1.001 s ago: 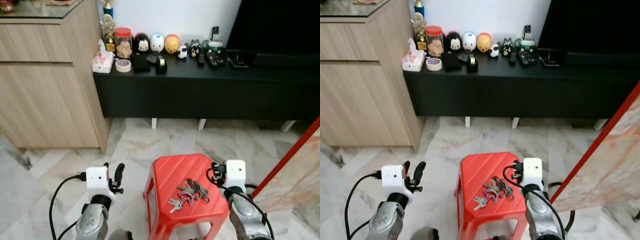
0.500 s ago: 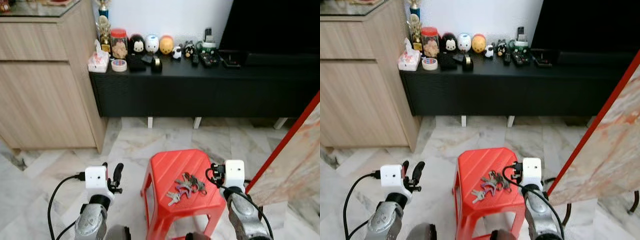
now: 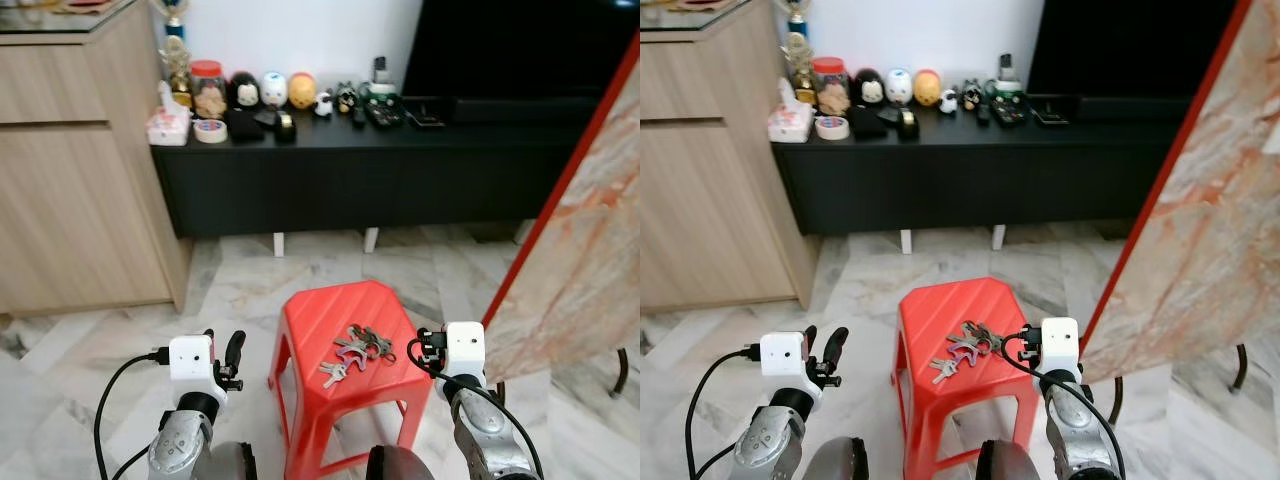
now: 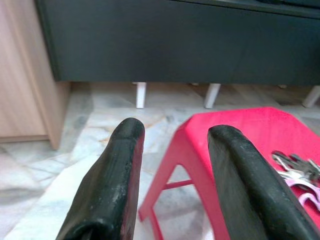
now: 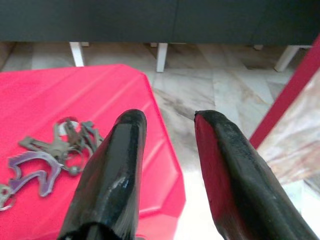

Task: Hang keys on a hook

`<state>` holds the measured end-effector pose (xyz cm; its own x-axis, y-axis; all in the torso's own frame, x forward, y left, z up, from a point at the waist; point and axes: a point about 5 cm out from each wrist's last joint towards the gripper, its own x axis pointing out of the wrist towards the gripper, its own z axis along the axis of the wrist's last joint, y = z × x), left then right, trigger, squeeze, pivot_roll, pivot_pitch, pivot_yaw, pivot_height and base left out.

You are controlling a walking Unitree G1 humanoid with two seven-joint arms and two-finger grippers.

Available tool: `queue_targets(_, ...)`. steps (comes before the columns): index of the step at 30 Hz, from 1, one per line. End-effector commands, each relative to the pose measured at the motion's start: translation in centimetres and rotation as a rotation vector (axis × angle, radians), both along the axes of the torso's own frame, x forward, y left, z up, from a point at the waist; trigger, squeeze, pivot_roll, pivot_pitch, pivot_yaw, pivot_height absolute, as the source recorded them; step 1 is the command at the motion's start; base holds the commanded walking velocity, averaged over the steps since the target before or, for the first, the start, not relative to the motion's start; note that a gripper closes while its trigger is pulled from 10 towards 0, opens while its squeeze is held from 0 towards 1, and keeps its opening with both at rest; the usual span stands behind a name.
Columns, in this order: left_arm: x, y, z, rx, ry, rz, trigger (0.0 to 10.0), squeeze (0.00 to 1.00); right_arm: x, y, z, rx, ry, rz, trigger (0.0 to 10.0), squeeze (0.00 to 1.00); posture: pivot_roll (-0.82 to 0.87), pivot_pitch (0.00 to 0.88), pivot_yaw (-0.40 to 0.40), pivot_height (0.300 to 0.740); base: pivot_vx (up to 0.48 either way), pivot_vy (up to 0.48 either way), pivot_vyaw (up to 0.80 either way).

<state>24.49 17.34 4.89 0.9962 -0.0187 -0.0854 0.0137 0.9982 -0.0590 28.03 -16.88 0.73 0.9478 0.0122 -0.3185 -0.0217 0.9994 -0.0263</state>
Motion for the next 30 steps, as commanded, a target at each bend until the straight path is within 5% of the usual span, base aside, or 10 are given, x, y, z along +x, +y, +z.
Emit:
queue_targets(1, 0.1, -0.2, -0.1, -0.020, 0.011, -0.009, 10.0, 0.00, 0.1, -0.1, 0.1, -0.012, -0.004, 0.008, 10.0, 0.00, 0.05, 0.000, -0.097, 0.608, 0.337, 0.000, 0.00)
queue_targets(15, -0.2, 0.0, -1.0, -0.016, 0.047, 0.001, 10.0, 0.00, 0.1, 0.2, 0.0, -0.011, 0.004, 0.017, 10.0, 0.00, 0.05, 0.000, -0.096, 0.608, 0.336, 0.000, 0.00)
queue_targets(30, -0.2, -0.2, -1.3, -0.030, 0.052, -0.011, 10.0, 0.00, -0.2, -0.1, -0.6, -0.065, 0.041, 0.075, 10.0, 0.00, 0.05, 0.000, -0.096, 0.608, 0.000, 0.000, 0.00)
